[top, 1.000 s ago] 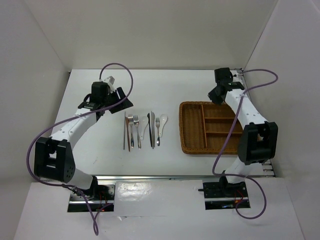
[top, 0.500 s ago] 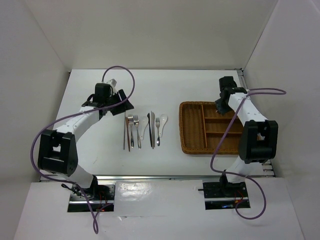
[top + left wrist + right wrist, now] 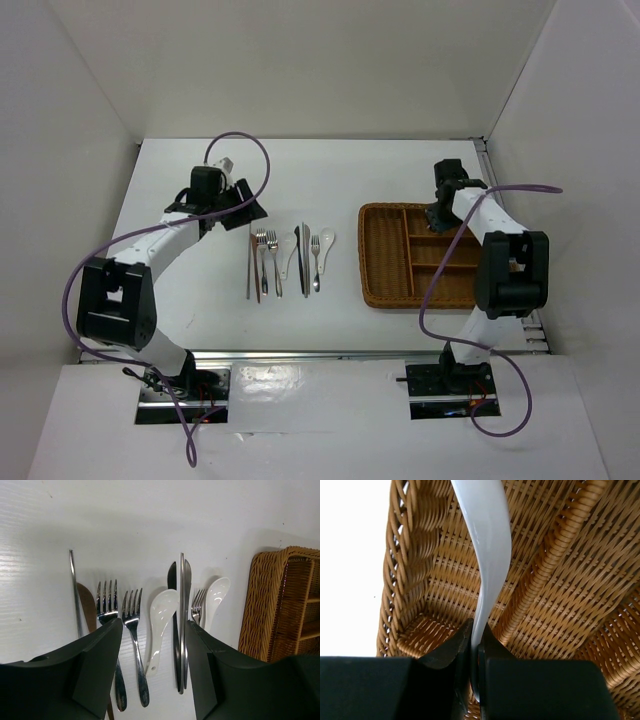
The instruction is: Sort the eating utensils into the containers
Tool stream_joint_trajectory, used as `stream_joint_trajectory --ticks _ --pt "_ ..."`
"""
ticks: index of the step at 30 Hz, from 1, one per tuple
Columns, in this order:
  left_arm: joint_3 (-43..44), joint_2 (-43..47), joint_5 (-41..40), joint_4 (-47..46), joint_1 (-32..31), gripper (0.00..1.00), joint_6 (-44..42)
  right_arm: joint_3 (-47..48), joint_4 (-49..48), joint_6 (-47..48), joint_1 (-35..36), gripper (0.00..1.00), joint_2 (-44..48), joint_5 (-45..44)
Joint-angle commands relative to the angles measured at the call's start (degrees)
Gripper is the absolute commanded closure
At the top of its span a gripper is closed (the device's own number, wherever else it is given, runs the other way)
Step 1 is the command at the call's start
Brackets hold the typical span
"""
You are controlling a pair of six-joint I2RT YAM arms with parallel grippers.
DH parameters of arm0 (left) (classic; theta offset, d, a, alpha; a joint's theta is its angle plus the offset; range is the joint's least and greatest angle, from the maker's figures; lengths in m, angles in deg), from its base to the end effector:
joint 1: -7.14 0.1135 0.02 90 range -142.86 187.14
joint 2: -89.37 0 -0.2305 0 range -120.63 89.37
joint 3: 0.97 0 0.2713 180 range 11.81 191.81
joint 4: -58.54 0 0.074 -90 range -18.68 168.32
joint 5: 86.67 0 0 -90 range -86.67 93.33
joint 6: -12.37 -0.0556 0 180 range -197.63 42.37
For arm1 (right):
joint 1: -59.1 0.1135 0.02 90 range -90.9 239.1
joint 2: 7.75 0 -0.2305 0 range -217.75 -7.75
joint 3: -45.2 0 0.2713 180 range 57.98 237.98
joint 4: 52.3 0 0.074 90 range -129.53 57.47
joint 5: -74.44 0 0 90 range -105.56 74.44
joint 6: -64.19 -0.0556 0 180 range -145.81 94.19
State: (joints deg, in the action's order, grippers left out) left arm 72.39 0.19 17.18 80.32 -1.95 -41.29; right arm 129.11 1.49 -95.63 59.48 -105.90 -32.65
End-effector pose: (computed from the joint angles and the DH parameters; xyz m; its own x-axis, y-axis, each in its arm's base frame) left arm 0.3723 -0.0730 0.1919 -0.6872 -0.4727 -0.5517 -0.0826 0.8053 -0.5871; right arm 0.3633 -0.0139 0.1570 -0.2227 0.8957 -0.3849 0.9062 0.3358 0.2571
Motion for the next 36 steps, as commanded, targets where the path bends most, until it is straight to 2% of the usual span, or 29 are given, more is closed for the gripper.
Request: stream_joint_trajectory --ticks 1,4,11,15,19,27,36 --pt "0.1 -0.7 -0.8 -0.6 -0.7 0.33 -0.9 1.1 -2.5 -0.7 0.1 0.89 -1.2 -0.1" --pt "0.1 -0.7 -1.3 -0.1 -1.4 0.33 -2.2 1.1 -3.0 -0.1 0.1 0.84 -1.2 0.6" --pt "1.1 -1.3 -1.8 1.0 -3.7 0.33 -3.9 1.7 -2.0 0.6 0.1 0.66 -1.2 2.4" --pt "1.1 -1.8 -1.8 1.0 -4.7 0.33 -4.4 1.2 -2.5 1.4 0.1 0.66 1.5 3.2" --pt "2.5 -4.1 -0.4 0.3 -5.9 0.33 -5.6 1.7 -4.0 6.0 0.1 0.62 5.2 5.9" --pt "3.1 -9.5 0.4 -3.6 -9.6 0.33 -6.3 -1.8 -13.4 21.8 0.1 0.62 14.8 17.1" --pt "3.7 -12.9 -0.1 -4.7 -9.6 0.35 -6.3 -7.5 -17.2 26.9 0.7 0.62 21.6 21.2"
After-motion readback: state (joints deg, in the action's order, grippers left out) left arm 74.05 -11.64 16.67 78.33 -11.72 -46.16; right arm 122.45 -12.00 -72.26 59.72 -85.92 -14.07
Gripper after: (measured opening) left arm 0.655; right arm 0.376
